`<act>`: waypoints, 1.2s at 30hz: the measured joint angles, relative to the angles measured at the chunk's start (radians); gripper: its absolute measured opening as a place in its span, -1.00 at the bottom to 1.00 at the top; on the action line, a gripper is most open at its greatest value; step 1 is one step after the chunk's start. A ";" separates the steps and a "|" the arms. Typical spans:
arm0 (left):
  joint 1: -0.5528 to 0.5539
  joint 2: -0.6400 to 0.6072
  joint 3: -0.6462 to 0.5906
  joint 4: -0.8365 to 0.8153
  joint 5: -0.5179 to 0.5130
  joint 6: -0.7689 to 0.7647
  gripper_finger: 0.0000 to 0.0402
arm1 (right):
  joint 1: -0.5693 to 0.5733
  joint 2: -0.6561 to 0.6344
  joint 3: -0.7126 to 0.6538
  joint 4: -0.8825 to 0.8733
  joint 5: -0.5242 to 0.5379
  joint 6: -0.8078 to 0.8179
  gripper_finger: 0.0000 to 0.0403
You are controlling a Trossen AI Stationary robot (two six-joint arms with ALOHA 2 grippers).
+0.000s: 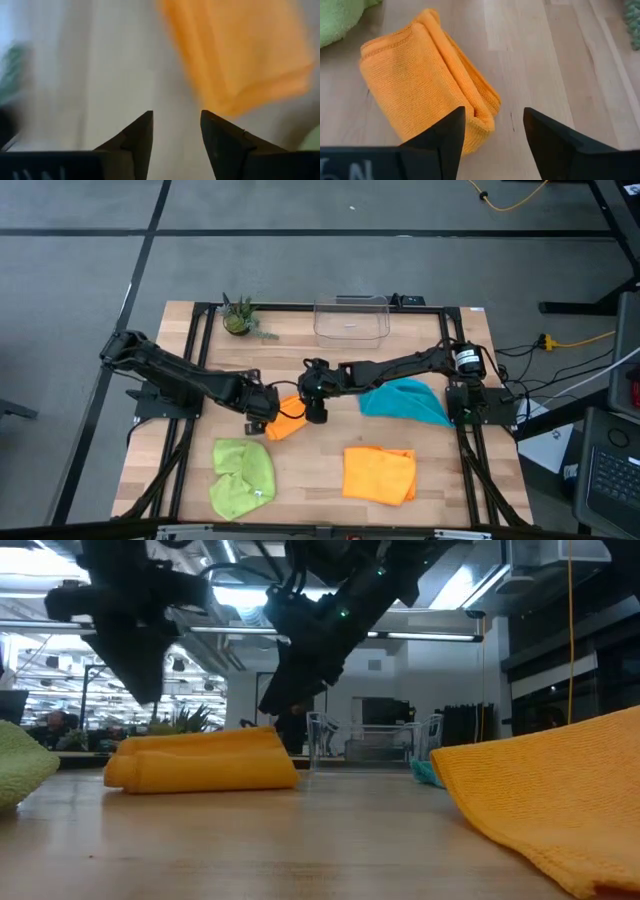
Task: Fold microfiber towels
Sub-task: Fold the top orange towel on the table
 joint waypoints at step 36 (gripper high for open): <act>-0.027 -0.523 -0.237 0.038 -0.157 -0.104 -0.22 | 0.028 0.361 -0.071 0.726 -0.126 0.107 -0.15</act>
